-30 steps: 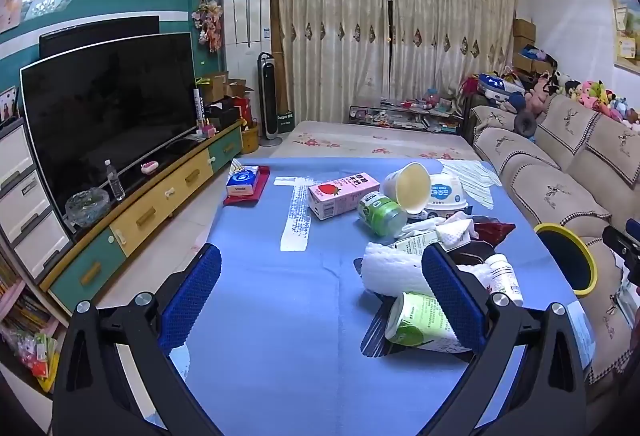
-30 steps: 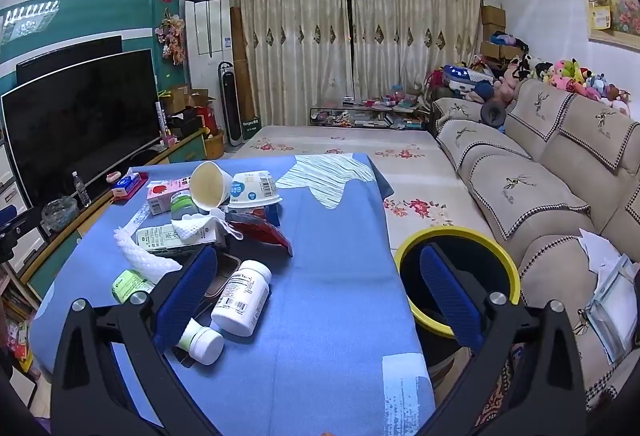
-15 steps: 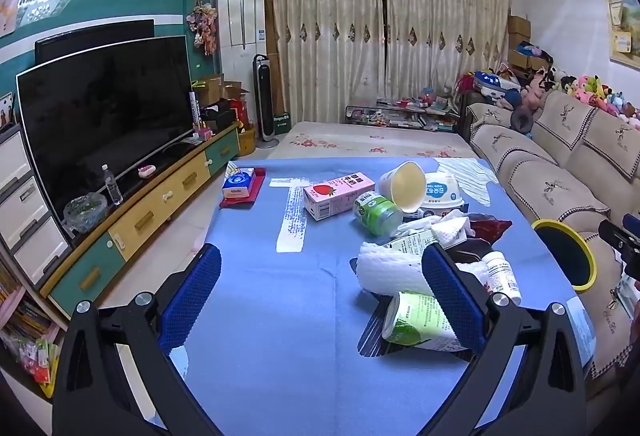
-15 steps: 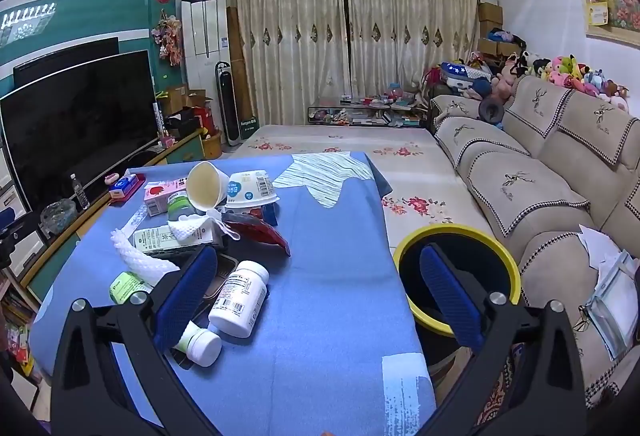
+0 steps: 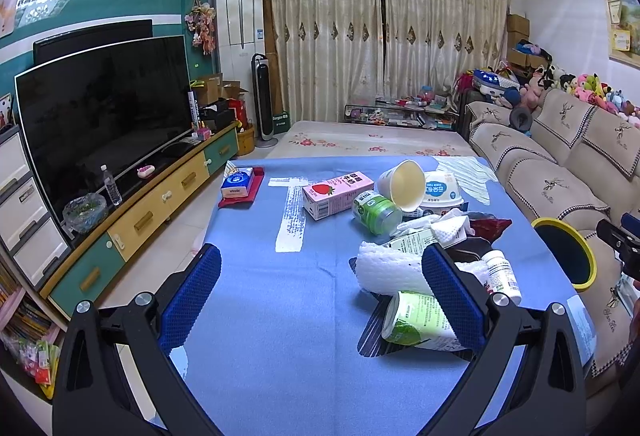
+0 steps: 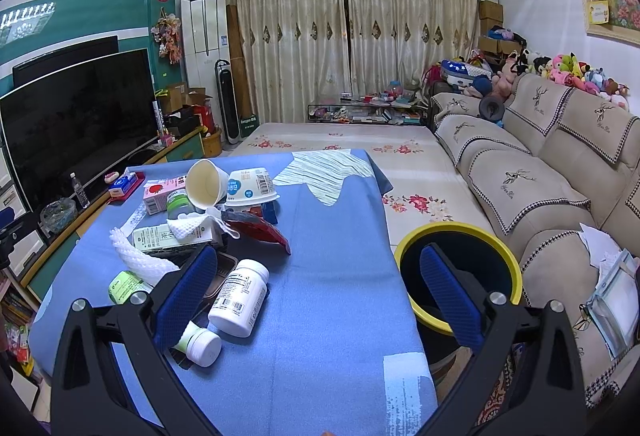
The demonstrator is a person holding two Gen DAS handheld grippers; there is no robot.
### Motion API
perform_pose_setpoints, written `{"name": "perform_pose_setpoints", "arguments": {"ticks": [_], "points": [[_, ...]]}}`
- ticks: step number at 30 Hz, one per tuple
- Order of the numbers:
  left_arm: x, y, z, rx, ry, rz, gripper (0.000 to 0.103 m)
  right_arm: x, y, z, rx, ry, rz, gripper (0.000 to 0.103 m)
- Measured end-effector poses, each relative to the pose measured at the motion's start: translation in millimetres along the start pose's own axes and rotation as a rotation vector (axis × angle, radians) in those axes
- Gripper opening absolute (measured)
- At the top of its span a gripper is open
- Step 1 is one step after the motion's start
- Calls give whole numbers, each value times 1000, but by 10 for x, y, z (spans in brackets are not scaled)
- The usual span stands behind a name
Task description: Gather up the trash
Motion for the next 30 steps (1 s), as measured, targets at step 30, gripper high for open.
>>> {"name": "perform_pose_setpoints", "arguments": {"ticks": [30], "points": [[3, -35, 13, 2, -3, -7, 99, -51, -88, 37, -6, -8, -14, 97]]}}
Point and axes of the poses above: each gripper's, at about its wrist camera, not at the fingertips, and y roughly against the way its jaws point, z to its right, x to its top, the point moved 2 cm from there along -y, roughly the way its jaws point, and after that the axes turned 1 degree about y, right-handed, at the moved point
